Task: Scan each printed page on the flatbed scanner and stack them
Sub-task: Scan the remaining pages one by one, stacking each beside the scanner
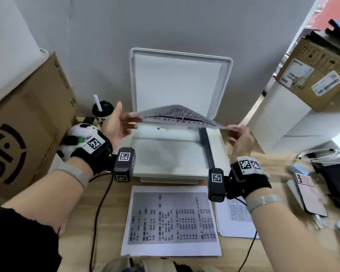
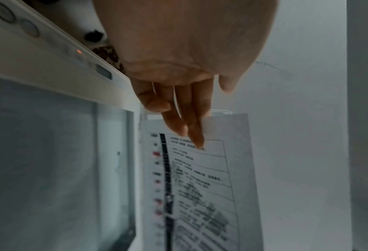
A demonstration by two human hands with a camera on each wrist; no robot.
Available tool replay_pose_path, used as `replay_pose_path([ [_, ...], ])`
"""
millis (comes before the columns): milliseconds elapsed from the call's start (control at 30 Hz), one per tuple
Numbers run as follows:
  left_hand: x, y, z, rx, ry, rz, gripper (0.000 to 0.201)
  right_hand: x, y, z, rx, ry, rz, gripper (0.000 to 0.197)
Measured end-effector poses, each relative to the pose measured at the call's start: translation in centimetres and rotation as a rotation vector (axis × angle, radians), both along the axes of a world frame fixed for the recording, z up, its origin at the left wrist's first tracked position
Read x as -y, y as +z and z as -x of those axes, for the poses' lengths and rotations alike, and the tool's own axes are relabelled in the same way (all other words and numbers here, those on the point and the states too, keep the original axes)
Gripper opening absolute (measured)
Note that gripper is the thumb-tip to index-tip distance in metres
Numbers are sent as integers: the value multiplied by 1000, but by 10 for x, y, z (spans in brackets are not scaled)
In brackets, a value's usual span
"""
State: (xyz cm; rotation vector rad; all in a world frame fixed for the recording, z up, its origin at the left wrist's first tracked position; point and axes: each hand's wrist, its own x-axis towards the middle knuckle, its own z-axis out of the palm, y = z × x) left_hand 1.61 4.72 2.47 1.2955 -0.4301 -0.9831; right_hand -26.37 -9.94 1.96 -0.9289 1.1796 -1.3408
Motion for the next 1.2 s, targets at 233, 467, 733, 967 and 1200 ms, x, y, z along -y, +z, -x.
replay_pose_path([
  [233, -16, -66, 0, 422, -93, -508, 15, -3, -68, -1, -643, 331, -141, 20],
  [467, -11, -86, -3, 712, -146, -633, 4, -9, -85, 4, -1003, 378, -154, 24],
  [733, 2, -83, 2, 1047, -302, -714, 42, 0, -95, 1, -1167, 413, 51, 23],
  [967, 11, -86, 7, 1132, -413, -749, 58, -5, -101, -4, -1339, 533, 192, 50],
  [1200, 14, -82, 11, 1108, -384, -757, 57, 6, -103, -8, -1402, 600, 190, 55],
])
